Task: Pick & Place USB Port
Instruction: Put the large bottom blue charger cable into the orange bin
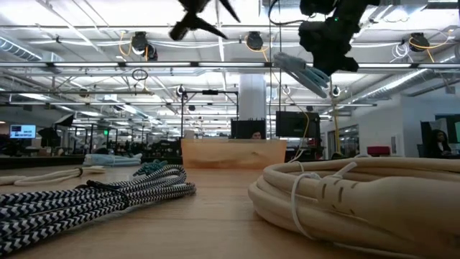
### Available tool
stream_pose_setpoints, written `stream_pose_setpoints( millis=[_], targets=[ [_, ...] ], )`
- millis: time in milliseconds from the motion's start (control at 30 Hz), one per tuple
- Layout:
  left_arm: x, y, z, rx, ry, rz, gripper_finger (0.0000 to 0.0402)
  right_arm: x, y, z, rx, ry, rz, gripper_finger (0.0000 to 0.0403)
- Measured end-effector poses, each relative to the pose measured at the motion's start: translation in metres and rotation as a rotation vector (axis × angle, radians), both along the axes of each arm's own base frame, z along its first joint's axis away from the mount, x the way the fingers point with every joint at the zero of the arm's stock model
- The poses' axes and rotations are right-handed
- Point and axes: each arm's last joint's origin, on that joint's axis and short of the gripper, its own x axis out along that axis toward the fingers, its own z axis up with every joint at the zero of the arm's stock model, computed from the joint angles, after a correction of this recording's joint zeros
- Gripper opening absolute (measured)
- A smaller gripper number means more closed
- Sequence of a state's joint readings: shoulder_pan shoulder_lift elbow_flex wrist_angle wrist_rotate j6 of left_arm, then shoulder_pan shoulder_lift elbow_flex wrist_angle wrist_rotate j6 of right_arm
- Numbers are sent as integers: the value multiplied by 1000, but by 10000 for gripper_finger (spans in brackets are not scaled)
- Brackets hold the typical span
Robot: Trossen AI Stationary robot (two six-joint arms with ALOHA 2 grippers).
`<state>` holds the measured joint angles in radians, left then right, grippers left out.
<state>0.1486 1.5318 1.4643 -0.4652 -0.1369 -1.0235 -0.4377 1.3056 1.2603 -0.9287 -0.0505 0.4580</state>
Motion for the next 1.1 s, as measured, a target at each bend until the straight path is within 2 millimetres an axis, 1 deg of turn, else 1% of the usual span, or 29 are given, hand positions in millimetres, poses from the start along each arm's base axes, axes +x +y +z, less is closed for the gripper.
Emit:
stream_pose_setpoints(
  millis=[100,200,300,433,567,700,800,900,967,1100],
  targets=[
    [13,1,-3,-14,-63,-26,191,10,-5,-10,8,34,18,7],
    [17,4,-9,-21,-43,-21,191,18,-8,-20,22,71,32,7],
    [15,8,-15,-22,11,-9,191,26,-10,-29,51,84,55,9],
    [10,11,-20,-14,86,14,191,31,-11,-33,67,74,78,9],
    [10,13,-21,-17,89,17,191,33,-12,-33,58,56,79,9],
    [20,14,-32,-38,97,0,191,36,-13,-30,47,30,78,9],
    [32,15,-36,-60,37,-34,191,37,-14,-24,38,13,80,9],
    [42,15,-44,-88,16,-72,191,38,-14,-21,30,0,80,9],
    [42,15,-48,-97,37,-77,191,38,-14,-20,32,3,79,9],
    [41,17,-45,-76,29,-78,191,37,-14,-20,35,8,74,9]
  ],
)
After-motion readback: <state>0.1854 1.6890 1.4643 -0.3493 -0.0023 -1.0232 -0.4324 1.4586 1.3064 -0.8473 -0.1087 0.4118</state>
